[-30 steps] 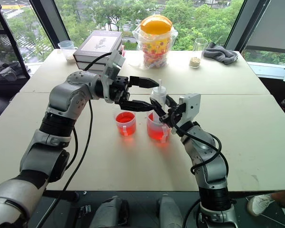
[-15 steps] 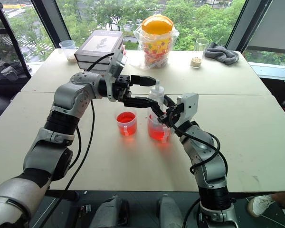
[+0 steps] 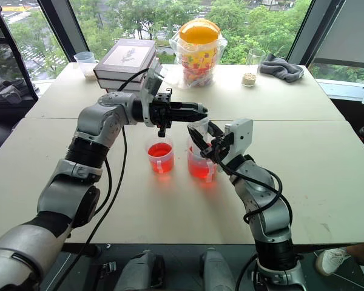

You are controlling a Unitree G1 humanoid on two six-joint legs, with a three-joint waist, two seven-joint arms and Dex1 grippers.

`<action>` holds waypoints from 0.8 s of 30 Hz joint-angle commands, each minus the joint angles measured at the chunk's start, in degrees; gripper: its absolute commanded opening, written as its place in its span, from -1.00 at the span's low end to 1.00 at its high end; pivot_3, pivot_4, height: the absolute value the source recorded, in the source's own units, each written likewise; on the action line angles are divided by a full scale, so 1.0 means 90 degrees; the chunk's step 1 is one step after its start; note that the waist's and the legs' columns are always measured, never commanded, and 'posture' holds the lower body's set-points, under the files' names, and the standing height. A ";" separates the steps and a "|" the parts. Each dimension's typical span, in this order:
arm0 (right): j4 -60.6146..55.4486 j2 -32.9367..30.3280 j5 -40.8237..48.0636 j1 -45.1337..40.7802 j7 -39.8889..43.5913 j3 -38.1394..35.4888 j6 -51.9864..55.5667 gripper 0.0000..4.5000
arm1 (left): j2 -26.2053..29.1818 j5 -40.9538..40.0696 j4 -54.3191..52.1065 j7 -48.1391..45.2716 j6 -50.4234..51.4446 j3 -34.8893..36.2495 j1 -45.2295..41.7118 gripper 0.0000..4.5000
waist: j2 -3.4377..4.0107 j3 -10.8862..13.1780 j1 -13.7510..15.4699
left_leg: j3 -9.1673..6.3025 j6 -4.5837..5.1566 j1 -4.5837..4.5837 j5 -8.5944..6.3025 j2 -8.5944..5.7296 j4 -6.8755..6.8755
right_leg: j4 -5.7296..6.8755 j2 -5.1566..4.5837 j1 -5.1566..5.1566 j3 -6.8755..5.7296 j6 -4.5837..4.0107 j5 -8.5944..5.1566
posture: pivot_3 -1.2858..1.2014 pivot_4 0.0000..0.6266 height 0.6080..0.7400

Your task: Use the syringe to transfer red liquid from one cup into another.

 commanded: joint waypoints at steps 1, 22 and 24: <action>-0.0192 -0.0049 0.0086 0.0032 0.0007 -0.0009 0.0056 -0.37 | -0.0078 -0.0029 -0.0186 -0.0031 -0.0253 0.0117 -0.0306 -0.98 | 0.0000 0.0000 0.0002 | 0.0000 0.0000 0.0000 0.0000 0.0000 0.0000 | 0.0000 0.0000 0.0000 0.0000 0.0000 0.0000 | 0.03 -0.52 1.00; -0.0112 -0.0269 0.0258 0.0225 0.0179 0.0162 0.0440 -0.37 | 0.0169 0.0161 0.0596 0.0206 -0.1047 0.0567 -0.0988 -0.98 | -0.0001 0.0000 0.0006 | 0.0000 0.0001 0.0000 0.0000 0.0000 0.0000 | 0.0000 0.0000 0.0000 0.0000 0.0000 0.0000 | 0.03 -0.52 1.00; -0.0121 -0.0272 0.0259 0.0240 0.0185 0.0164 0.0461 -0.37 | 0.0174 0.0183 0.0656 0.0206 -0.1100 0.0568 -0.1018 -0.98 | -0.0001 0.0000 0.0006 | 0.0000 0.0001 -0.0001 0.0000 0.0000 0.0000 | -0.0001 0.0000 0.0000 0.0000 0.0000 0.0000 | 0.03 -0.52 1.00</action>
